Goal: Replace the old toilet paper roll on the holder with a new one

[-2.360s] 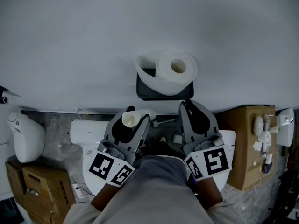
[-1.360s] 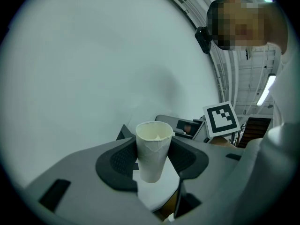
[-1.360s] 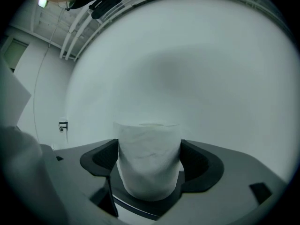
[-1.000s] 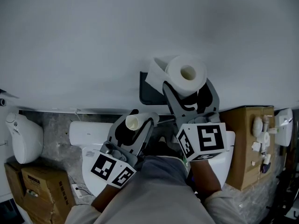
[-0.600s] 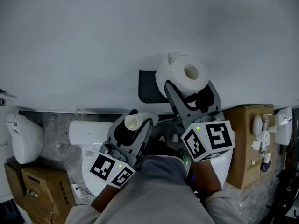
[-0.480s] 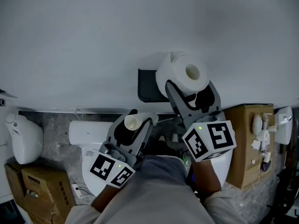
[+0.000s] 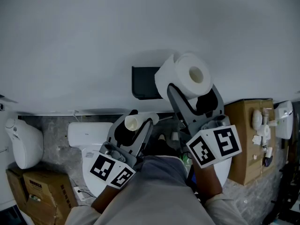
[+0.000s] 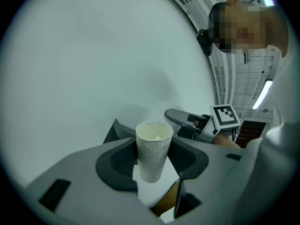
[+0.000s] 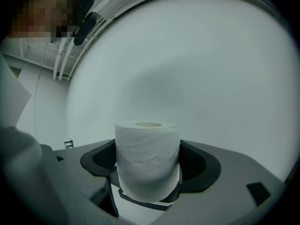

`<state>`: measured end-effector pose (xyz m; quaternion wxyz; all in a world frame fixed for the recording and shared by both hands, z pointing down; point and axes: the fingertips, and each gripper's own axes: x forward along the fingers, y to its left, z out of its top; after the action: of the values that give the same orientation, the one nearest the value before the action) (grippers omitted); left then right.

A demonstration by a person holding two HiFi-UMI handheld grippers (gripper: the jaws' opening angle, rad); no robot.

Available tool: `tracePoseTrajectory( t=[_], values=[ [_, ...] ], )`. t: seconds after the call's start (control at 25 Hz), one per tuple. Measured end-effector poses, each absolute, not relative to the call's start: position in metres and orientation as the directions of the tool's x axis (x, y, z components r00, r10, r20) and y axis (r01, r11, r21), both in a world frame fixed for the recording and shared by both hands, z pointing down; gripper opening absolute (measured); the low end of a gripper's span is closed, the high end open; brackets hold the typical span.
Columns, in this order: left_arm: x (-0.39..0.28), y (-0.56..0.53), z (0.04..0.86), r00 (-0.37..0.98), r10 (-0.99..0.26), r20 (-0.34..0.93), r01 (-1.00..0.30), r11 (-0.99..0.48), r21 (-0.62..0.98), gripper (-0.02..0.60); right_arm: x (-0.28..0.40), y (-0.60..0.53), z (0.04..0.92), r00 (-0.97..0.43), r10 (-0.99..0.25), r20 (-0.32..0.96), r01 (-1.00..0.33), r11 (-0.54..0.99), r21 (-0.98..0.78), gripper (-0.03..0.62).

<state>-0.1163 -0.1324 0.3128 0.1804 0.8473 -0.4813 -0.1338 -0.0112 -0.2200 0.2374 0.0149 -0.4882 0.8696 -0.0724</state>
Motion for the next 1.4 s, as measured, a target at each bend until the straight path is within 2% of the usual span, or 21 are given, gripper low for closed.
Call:
tracePoseTrajectory(
  t=[0.56,0.96,1.2,1.4],
  values=[
    [-0.084,-0.129,0.315,0.591,-0.806,-0.045,-0.709,-0.545,0.448,0.196,0.038,-0.206,0.238,-0.429,-0.903,0.037,-0.894,0.418,-0.163,0.399],
    [-0.034,-0.134,0.318,0.667,-0.745,-0.020,-0.662,-0.604,0.444,0.196,0.110,-0.201,0.252,-0.321,-0.946,0.057,-0.926,0.300,-0.231,0.399],
    [-0.014,-0.134,0.321,0.702,-0.712,-0.002,-0.640,-0.632,0.436,0.196,0.145,-0.203,0.273,-0.264,-0.961,0.082,-0.920,0.225,-0.322,0.399],
    [-0.010,-0.134,0.326,0.708,-0.705,0.021,-0.641,-0.631,0.438,0.196,0.155,-0.210,0.308,-0.275,-0.953,0.127,-0.844,0.176,-0.507,0.399]
  ],
)
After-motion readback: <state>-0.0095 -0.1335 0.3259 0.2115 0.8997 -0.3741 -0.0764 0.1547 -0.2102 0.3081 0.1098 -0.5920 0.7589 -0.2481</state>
